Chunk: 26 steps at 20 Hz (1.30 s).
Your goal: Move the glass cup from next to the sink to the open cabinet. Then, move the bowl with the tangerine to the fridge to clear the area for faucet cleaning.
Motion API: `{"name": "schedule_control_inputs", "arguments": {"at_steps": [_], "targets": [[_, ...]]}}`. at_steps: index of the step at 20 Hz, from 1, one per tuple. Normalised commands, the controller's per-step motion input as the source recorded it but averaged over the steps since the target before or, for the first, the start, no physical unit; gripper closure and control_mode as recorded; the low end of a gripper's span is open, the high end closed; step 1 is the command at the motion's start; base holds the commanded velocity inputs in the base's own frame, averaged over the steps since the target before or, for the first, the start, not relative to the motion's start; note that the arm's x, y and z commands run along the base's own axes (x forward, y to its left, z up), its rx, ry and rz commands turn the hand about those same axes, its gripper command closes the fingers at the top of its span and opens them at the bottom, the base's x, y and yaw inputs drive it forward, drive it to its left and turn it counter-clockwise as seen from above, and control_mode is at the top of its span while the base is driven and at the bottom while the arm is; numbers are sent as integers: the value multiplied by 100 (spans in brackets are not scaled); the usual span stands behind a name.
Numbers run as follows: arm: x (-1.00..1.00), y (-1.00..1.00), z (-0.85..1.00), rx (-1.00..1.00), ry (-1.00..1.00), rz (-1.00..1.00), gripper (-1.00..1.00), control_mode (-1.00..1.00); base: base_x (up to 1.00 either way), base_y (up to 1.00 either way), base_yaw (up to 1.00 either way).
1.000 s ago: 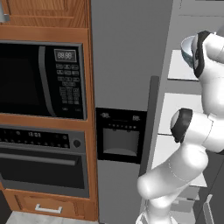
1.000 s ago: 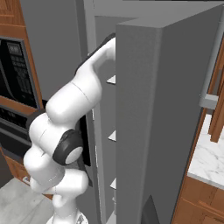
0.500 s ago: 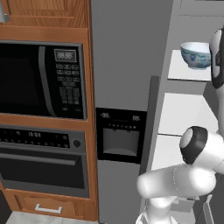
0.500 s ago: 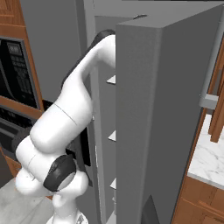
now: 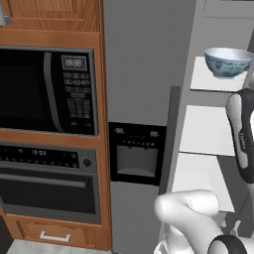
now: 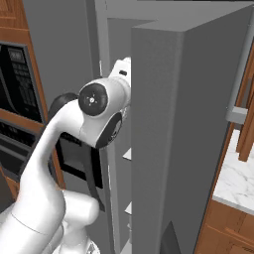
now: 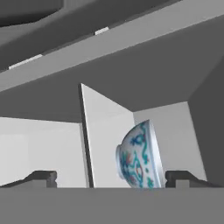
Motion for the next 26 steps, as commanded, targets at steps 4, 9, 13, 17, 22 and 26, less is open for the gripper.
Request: {"name": "schedule_control_inputs", "arguments": {"at_steps": [4,9,13,17,22,26], "targets": [[-77,36,-36,-1,9,0,-100,-100,0,0,0],[-1,0,-1,0,3,0,-100,100,-8,2,0],[0,0,0,0,0,0,-100,100,-73,68,-19],[0,0,0,0,0,0,-100,100,-96,100,-30],[0,0,0,0,0,0,-100,100,-85,82,-63],[0,0,0,0,0,0,-100,100,-51,39,-92]]}}
